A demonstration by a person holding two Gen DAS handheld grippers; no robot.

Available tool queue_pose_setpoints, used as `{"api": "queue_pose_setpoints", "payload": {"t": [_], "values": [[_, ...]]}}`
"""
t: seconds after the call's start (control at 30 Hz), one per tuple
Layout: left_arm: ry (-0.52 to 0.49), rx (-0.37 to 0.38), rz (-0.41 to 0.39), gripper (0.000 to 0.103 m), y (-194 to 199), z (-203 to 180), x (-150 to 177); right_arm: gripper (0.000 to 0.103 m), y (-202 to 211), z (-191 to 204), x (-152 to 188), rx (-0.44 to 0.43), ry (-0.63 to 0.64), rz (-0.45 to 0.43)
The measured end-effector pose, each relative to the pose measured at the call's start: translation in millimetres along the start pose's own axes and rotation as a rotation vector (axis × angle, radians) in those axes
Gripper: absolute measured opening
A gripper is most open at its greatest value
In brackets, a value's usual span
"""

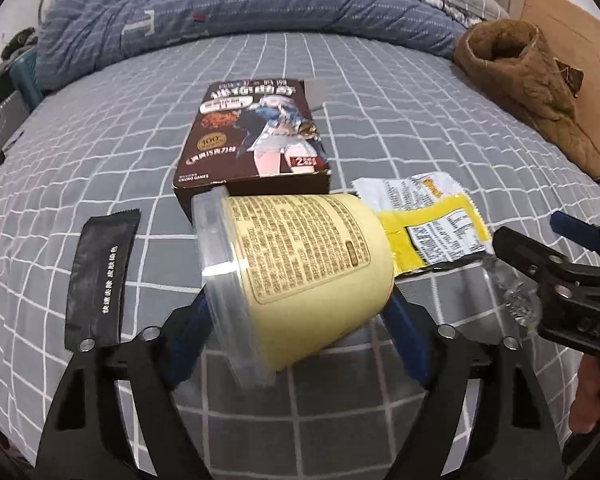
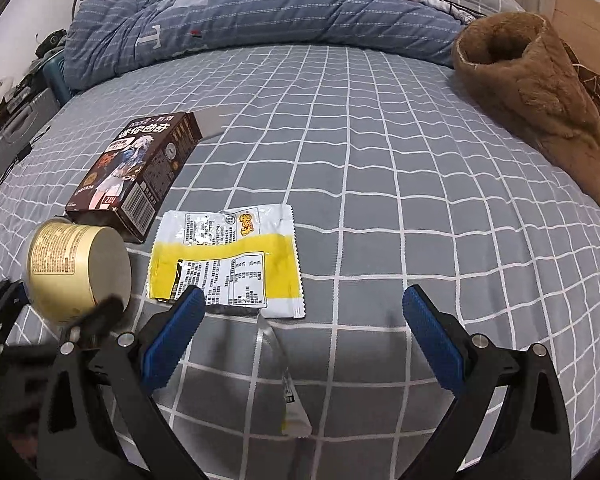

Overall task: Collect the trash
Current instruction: 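Grasp the yellow yogurt cup with the left tool while the right tool grasps the snack wrapper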

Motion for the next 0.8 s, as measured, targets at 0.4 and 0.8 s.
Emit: {"api": "queue_pose_setpoints", "payload": {"t": [0.4, 0.8], "values": [[0.016, 0.001, -0.040, 0.075, 19, 54, 4, 0.095, -45, 60, -22, -0.020, 0.067, 0.066], [0.046, 0.022, -0.030, 0.075, 14, 68, 14, 0.082, -82, 63, -28, -0.004, 0.018, 0.147]]}}
Point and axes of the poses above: each gripper's, at about its wrist camera, not at the fingertips, and y roughly against the way its jaws point, z to its left, x to its underside, the point moved 2 cm from there along -y, roughly the way its jaws point, and after that the axes turned 5 degrees about z, right-handed, at the moved point
